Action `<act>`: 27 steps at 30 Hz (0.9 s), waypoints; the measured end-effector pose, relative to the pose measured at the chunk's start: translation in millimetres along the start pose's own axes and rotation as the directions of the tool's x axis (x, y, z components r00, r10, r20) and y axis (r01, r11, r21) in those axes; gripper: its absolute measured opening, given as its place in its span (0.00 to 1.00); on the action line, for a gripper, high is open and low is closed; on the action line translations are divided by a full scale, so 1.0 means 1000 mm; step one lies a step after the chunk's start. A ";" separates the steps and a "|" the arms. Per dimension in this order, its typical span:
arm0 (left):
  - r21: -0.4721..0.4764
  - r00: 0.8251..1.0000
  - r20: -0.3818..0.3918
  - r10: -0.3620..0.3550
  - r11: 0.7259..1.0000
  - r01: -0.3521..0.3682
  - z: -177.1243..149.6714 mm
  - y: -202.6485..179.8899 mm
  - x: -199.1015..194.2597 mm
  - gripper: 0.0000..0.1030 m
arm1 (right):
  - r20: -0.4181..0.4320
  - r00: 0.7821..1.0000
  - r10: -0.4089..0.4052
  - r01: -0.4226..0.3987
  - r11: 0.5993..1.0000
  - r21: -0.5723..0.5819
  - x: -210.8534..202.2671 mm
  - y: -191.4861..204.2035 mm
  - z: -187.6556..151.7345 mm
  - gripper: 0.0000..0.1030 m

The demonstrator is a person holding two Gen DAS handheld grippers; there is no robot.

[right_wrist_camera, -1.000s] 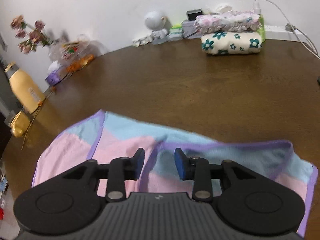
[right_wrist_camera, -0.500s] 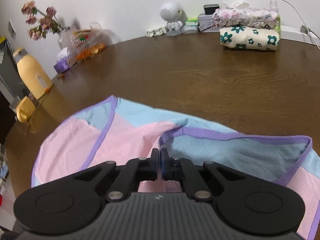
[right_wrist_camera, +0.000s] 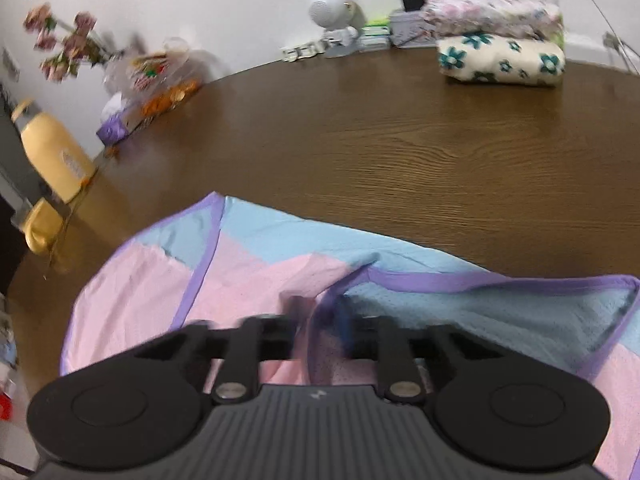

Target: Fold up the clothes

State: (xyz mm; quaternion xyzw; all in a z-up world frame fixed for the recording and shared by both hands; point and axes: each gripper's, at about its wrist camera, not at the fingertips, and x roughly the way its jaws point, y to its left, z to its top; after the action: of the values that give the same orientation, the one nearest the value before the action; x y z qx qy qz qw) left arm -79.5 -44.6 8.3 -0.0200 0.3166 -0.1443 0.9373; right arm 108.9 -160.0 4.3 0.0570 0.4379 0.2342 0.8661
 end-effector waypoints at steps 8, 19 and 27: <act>0.069 0.998 0.063 0.007 0.998 -0.012 -0.011 -0.004 -0.016 0.32 | 0.095 0.995 -0.027 0.028 1.000 -0.004 -0.040 -0.010 -0.017 0.24; 0.313 0.995 0.070 -0.072 0.948 0.047 -0.024 -0.004 -0.039 0.37 | 0.195 0.953 -0.233 0.245 0.969 -0.036 -0.156 -0.027 -0.153 0.33; 0.233 0.994 -0.024 -0.106 0.966 0.109 -0.025 0.026 -0.036 0.36 | 0.197 0.924 -0.328 0.350 0.932 -0.091 -0.159 -0.014 -0.200 0.14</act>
State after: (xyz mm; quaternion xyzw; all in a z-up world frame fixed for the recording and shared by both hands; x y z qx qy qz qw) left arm -115.0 -7.6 6.4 0.0744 0.3014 -0.2313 0.9220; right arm -123.8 -266.2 -5.2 -0.0529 0.3461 0.1013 0.9312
